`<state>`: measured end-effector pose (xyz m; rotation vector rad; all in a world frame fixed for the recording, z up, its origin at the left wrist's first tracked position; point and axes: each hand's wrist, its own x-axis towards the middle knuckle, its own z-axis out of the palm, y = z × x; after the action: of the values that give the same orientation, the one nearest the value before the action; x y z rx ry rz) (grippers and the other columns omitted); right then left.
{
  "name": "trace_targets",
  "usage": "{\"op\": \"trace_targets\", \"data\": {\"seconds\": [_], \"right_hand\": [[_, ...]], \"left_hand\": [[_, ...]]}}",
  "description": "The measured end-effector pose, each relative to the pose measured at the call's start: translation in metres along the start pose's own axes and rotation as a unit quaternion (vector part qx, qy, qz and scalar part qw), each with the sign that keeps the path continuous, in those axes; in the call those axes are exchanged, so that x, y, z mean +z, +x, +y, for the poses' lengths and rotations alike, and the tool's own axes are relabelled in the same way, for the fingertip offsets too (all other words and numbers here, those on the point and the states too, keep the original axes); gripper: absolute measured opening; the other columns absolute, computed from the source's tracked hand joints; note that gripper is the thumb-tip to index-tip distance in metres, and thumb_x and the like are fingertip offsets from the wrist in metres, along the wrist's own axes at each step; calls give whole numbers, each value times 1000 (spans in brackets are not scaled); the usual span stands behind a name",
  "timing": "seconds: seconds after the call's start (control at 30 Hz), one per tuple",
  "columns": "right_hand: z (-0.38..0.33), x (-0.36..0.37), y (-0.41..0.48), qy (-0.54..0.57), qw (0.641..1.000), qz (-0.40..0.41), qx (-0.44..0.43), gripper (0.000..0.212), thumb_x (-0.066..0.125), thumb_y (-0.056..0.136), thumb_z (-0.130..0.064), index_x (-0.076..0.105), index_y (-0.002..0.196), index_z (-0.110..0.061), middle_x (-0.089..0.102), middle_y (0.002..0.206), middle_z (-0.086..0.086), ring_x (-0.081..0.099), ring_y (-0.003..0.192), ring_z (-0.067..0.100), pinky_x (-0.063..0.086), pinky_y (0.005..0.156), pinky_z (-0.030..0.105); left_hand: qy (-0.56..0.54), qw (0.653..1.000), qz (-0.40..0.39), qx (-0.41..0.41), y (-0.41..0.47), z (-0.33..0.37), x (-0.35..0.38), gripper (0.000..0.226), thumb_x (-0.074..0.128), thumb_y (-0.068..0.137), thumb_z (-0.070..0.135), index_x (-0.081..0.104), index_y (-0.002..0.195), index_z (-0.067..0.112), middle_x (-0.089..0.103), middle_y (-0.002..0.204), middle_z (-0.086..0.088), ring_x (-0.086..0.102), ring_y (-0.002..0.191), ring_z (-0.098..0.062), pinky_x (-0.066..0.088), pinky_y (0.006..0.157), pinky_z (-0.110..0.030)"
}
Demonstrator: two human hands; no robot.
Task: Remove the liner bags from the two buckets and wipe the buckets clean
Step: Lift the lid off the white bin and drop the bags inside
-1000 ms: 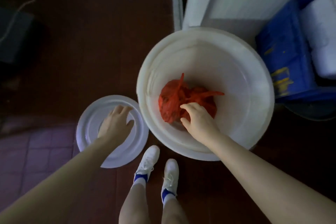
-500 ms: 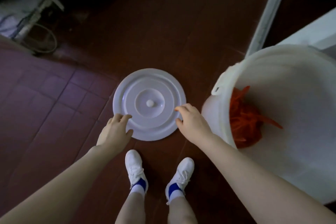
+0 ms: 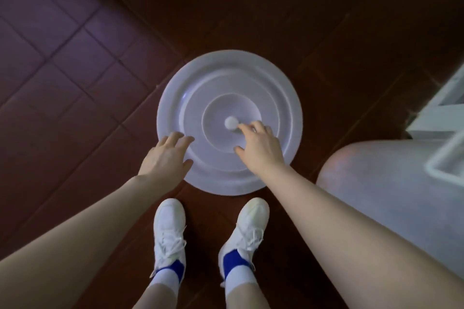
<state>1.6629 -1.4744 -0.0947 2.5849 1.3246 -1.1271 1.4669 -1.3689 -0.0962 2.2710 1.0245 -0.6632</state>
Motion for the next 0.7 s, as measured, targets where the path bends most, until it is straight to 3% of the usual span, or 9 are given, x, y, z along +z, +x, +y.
{"op": "trace_targets", "data": {"seconds": [0.2,0.3,0.37,0.43,0.53,0.7], "right_hand": [[24,96,105,-42,999,6,-18,50,66,86,-31,48,132,-25,40,132,5,41,119,30,42,89,40],[31,127,132,-52,998,13,-12,51,66,88,-28,46,134,-25,41,132,7,42,119,30,38,94,38],[33,139,142,-59,997,48,0,40,61,91,-23,49,130,-24,43,128,9,42,116,30,38,92,39],[33,140,147,-73,995,74,0,30,54,95,-18,52,125,-21,43,125,10,42,115,30,39,86,40],[32,127,142,-79,996,51,-14,27,49,98,-17,53,125,-17,43,124,11,42,117,29,40,84,40],[13,72,93,-41,998,39,-9,30,51,97,-24,54,127,-21,45,121,9,43,118,26,47,83,41]], "left_hand": [[-7,1000,20,-14,81,-29,101,60,58,94,33,32,148,26,16,158,-2,22,142,-26,44,101,-45],[-8,999,37,7,103,-44,127,61,60,93,32,32,147,29,14,159,-1,19,142,-25,45,100,-45],[1,999,46,27,110,-51,135,59,61,92,31,34,145,31,15,157,1,22,140,-24,45,99,-44],[15,998,50,43,114,-56,137,60,62,91,32,35,145,31,17,156,2,24,139,-24,44,101,-42],[34,996,65,55,107,-56,124,61,65,89,33,40,144,27,22,156,-3,26,140,-27,41,104,-45],[3,991,121,48,71,-40,64,53,71,84,21,54,134,16,35,149,-13,32,134,-36,44,97,-53]]}}
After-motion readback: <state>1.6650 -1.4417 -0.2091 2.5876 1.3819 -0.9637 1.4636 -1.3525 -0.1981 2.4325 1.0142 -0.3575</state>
